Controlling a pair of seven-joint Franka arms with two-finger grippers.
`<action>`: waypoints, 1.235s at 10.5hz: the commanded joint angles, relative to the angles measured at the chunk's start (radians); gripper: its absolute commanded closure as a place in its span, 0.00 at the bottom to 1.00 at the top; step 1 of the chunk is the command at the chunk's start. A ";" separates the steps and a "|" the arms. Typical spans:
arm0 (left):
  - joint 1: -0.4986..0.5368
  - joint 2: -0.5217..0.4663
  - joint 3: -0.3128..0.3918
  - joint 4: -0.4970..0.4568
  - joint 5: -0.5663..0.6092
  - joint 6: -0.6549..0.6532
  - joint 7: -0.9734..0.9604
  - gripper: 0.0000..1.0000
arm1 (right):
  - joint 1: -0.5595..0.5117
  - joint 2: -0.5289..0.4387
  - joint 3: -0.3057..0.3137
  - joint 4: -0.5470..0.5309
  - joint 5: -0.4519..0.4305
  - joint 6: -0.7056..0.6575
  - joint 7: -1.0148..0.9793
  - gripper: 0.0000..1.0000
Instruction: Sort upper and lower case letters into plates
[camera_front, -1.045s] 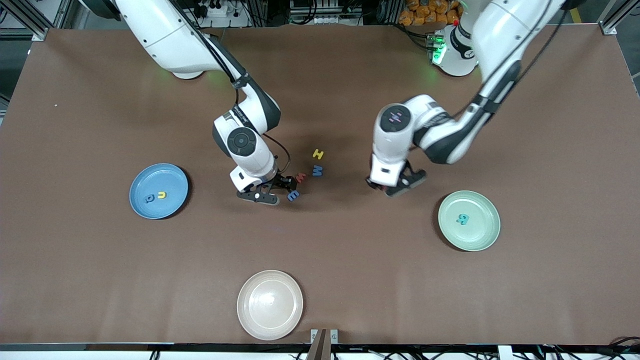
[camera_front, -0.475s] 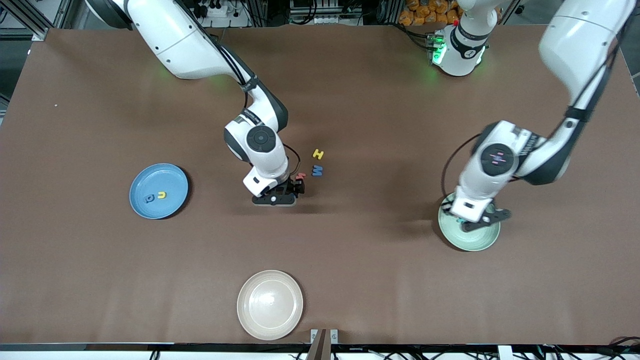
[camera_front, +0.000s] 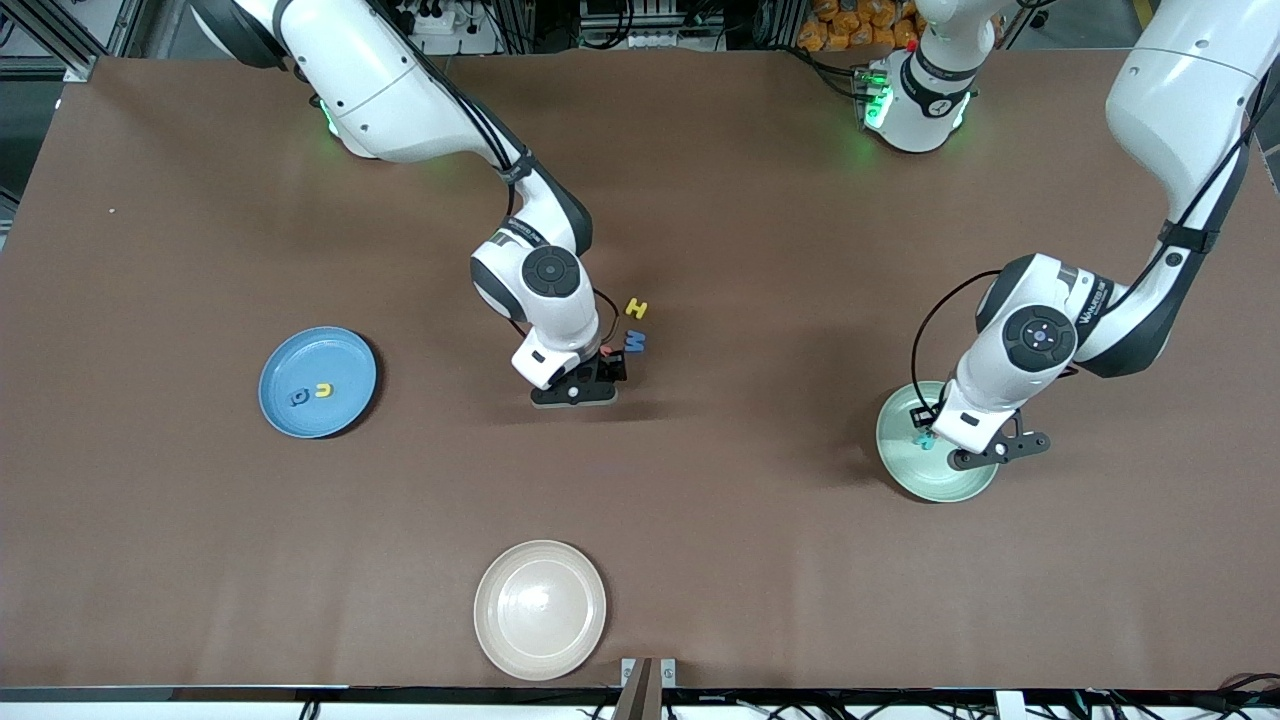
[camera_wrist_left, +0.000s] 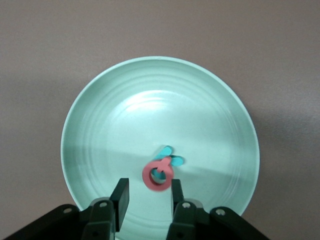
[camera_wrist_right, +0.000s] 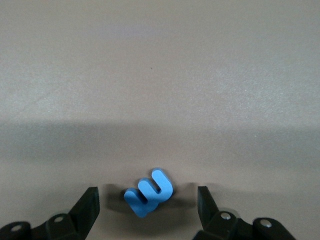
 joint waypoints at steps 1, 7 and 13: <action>0.009 -0.010 -0.011 0.015 0.016 -0.014 0.015 0.00 | -0.003 0.017 -0.008 0.021 -0.027 0.011 0.005 0.23; 0.006 -0.039 -0.127 0.006 -0.035 -0.072 -0.146 0.00 | -0.004 0.026 -0.009 0.021 -0.054 0.019 0.013 0.47; -0.113 -0.025 -0.185 0.000 -0.038 -0.072 -0.506 0.00 | -0.010 0.023 -0.008 0.021 -0.044 0.014 0.072 0.80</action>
